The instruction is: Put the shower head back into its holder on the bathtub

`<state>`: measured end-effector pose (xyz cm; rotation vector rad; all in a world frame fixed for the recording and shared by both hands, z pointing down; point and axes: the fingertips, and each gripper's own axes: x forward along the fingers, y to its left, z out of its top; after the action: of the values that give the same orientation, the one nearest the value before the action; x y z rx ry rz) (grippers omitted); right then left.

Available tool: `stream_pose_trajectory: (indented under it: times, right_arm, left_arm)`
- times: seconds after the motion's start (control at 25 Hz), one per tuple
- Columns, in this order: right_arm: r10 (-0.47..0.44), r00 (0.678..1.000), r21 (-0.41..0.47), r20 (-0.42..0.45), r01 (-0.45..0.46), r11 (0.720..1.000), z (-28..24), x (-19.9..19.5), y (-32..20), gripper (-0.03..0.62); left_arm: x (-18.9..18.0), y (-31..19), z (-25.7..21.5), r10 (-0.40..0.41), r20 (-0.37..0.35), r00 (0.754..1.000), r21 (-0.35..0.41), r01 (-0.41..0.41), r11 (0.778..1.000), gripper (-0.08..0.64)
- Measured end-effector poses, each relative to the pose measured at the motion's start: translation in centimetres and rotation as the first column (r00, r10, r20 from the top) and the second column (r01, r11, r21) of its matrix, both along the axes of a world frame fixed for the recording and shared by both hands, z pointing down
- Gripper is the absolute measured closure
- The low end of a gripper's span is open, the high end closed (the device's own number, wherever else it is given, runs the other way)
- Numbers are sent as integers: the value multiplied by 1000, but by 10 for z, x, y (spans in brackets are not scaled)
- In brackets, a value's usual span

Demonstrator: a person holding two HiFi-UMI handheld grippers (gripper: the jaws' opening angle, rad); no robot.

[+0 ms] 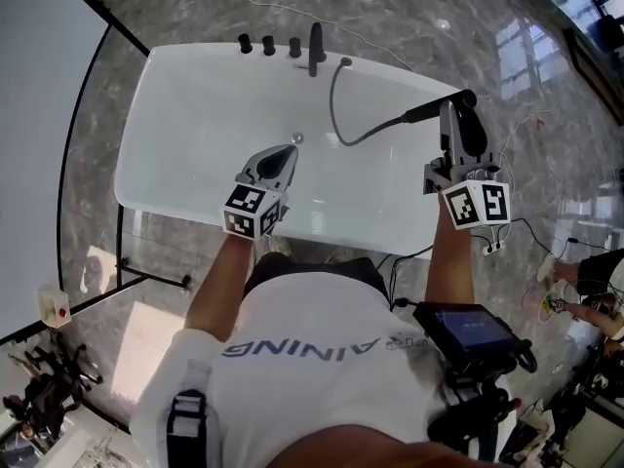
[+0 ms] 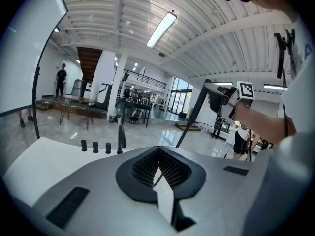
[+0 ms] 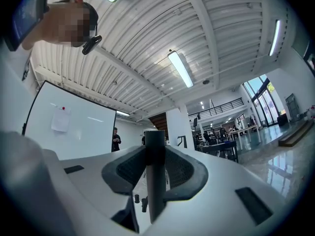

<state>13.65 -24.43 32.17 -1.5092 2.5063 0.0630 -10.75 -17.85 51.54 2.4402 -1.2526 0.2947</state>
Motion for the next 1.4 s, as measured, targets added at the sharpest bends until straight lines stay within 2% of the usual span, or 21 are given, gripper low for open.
stream_pose_trajectory:
  times: [0.16,0.32,0.52,0.8,0.96,1.12,1.4]
  right_arm:
    - [-51,999,7,-12,51,999,10,15,-6,469]
    - [-105,994,-25,-2,105,994,36,31,-22,468]
    - [-123,992,-47,30,125,991,53,41,-34,469]
    - [-95,994,13,47,95,995,3,40,-25,468]
    - [-50,998,48,45,48,998,-28,56,-17,468]
    - [-26,997,78,72,20,997,-64,51,-8,469]
    - [-7,999,185,32,1,983,-139,49,7,468]
  left_arm:
    - [18,7,4,-45,28,999,-9,46,999,546]
    - [35,8,8,-99,50,994,-25,101,995,546]
    - [39,14,20,-134,50,990,-52,137,989,546]
    - [30,5,9,-83,19,996,-17,83,996,546]
    - [35,-11,-11,-45,1,999,19,45,999,546]
    - [14,-16,-31,-30,-6,1000,56,30,998,546]
    - [1,-14,-44,-12,-33,999,90,15,996,546]
